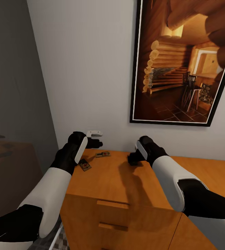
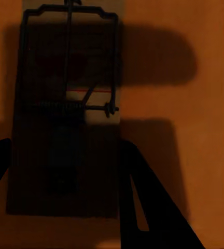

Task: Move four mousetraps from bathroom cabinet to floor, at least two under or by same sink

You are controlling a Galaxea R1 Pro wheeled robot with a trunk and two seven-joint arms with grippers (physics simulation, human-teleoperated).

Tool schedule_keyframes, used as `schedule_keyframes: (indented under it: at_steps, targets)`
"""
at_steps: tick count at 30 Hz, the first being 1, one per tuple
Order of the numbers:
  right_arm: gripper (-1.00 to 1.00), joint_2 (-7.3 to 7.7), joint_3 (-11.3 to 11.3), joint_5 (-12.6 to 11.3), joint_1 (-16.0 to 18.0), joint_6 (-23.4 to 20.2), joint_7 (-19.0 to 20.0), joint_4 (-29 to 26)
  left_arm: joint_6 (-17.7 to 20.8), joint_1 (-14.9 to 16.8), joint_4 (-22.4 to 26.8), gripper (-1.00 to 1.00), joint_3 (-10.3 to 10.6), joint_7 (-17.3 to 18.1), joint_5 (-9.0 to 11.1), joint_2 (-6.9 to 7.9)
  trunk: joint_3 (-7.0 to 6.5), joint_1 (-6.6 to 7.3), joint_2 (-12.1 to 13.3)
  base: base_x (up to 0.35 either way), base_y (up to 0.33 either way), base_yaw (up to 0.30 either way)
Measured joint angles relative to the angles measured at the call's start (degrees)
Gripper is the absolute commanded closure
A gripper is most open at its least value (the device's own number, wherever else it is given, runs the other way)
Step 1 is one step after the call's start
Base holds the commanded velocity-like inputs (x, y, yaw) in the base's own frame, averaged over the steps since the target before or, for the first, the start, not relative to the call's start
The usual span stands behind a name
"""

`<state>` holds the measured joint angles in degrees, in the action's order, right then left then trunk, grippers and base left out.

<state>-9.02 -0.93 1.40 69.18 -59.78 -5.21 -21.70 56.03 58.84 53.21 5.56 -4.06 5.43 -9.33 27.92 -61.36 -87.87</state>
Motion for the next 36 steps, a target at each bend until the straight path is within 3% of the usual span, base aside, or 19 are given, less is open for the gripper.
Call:
schedule_keyframes:
  at_steps: [3, 6, 16, 17, 19, 36]
  targets:
    - [1.0, 0.91, -0.22, -2.13, 0.0, 0.08, 0.32, 0.14, -0.01, 0.0, -0.01, -1.0, 0.0, 0.01, 0.0, -0.01, 0.0, 0.0, 0.0, 0.0, 0.0, 0.0]
    - [1.0, 1.6, -0.23, -2.17, 0.0, 0.08, 0.3, 0.09, -0.03, 0.0, -0.01, -1.0, 0.0, 0.01, 0.0, -0.01, 0.0, 0.0, 0.0, 0.0, 0.0, 0.0]
    - [1.0, 2.19, -0.34, -1.68, 0.01, 0.1, -0.04, 0.0, -0.02, 0.0, -0.01, -1.0, 0.0, -0.02, -0.22, 0.0, 0.0, 0.0, -0.01, 0.0, 0.0, 0.0]
    - [1.0, 2.25, -0.09, 0.59, -0.04, 0.02, -0.41, -0.59, 0.0, 0.0, 0.0, -1.0, 0.0, -0.03, -0.22, 0.0, 0.01, -0.01, 0.01, 0.0, 0.0, 0.0]
    - [1.0, 2.29, 0.14, 0.62, -0.06, 0.03, -0.73, -10.59, 0.02, 0.0, 0.02, -1.0, -0.01, -0.07, -0.2, 0.01, 0.01, 0.01, -0.01, 0.0, 0.0, 0.0]
    - [1.0, 2.32, 0.09, 0.49, -0.07, 0.02, -0.76, -10.48, 0.02, 0.0, 0.01, -1.0, -0.01, -0.07, -0.1, 0.01, 0.02, 0.0, 0.0, 0.0, 0.0, 0.0]
